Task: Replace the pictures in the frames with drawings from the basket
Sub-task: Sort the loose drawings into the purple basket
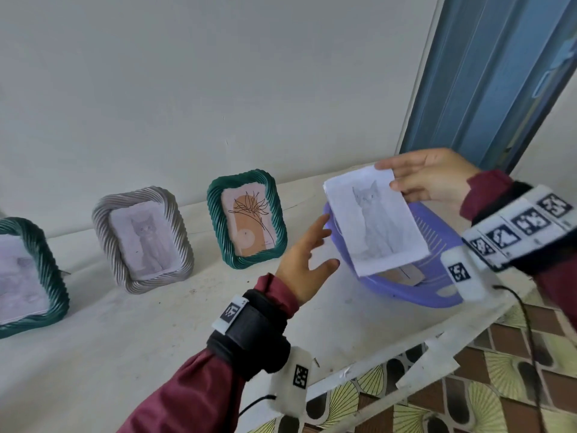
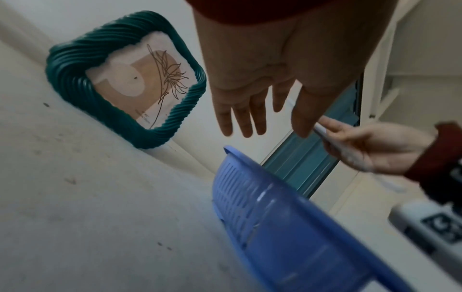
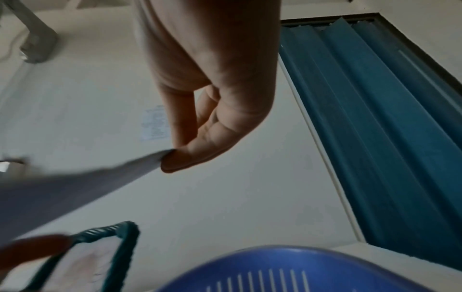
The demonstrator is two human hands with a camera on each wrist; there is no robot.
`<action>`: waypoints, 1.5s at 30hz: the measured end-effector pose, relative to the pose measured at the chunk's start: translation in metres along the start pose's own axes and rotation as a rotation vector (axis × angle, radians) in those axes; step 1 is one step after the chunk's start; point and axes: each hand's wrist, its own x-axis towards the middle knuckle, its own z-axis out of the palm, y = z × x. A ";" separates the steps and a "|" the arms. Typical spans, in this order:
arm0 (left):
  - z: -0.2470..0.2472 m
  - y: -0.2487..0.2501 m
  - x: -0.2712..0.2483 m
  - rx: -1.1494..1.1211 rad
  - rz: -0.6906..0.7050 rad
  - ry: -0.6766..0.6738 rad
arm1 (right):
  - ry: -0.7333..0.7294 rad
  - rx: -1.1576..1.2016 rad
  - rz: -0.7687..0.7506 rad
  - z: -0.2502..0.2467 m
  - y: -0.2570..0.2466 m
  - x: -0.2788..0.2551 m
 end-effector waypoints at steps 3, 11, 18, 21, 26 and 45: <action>0.007 -0.016 0.009 0.401 0.031 -0.044 | 0.001 -0.060 0.055 -0.009 0.001 0.023; 0.022 -0.036 0.017 0.547 -0.039 -0.059 | -0.084 -0.359 0.266 -0.010 0.060 0.085; 0.023 -0.032 0.023 0.398 -0.018 0.011 | -0.282 -0.590 0.367 -0.003 0.075 0.105; 0.022 -0.029 0.023 0.399 -0.006 0.010 | -0.418 -0.840 0.334 0.005 0.066 0.106; 0.020 -0.027 0.024 0.395 -0.015 -0.017 | -0.462 -1.239 0.186 0.015 0.059 0.104; 0.019 -0.021 0.022 0.392 -0.067 -0.052 | -0.547 -1.576 0.045 0.033 0.105 0.127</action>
